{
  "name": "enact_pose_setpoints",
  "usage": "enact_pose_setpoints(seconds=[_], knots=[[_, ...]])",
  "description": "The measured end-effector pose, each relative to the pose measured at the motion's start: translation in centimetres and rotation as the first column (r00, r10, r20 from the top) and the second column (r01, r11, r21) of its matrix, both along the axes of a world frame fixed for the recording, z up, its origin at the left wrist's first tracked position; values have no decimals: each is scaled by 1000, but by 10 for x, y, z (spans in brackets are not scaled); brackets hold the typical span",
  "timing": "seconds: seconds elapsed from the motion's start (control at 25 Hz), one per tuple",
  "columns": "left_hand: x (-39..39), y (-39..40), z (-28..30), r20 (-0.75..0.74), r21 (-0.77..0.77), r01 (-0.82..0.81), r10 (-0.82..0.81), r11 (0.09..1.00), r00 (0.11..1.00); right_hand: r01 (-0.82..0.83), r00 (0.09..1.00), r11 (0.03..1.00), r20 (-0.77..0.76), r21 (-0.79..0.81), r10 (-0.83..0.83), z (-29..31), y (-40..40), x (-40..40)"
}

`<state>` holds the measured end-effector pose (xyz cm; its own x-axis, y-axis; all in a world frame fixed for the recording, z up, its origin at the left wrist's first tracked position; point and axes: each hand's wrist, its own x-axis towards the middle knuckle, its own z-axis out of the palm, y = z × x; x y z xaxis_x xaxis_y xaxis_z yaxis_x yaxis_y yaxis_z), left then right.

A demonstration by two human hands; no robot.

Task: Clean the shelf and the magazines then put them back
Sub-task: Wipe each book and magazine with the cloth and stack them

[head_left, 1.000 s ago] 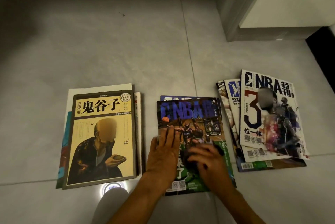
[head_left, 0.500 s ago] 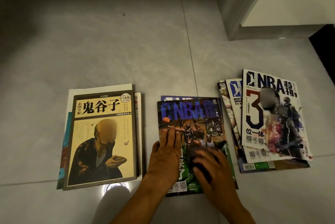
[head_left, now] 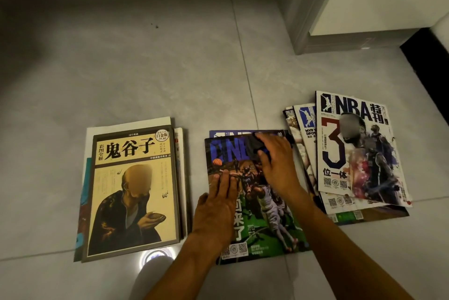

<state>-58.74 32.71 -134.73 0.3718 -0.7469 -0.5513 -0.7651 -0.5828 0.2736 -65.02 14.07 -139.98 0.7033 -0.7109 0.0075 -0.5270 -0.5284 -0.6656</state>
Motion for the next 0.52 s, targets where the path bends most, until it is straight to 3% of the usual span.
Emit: enact_pose_setpoints(seconds=[0.12, 0.28, 0.52], knots=[[0, 1, -1, 2, -15, -14, 14, 1000, 1000, -34, 999, 999, 4, 33, 34, -5, 46, -66], [-1, 1, -4, -3, -7, -22, 22, 1000, 1000, -220, 974, 970, 25, -100, 223, -5, 89, -127], [0, -1, -4, 0, -14, -8, 8, 1000, 1000, -1, 1000, 1000, 25, 26, 0, 3, -14, -16]])
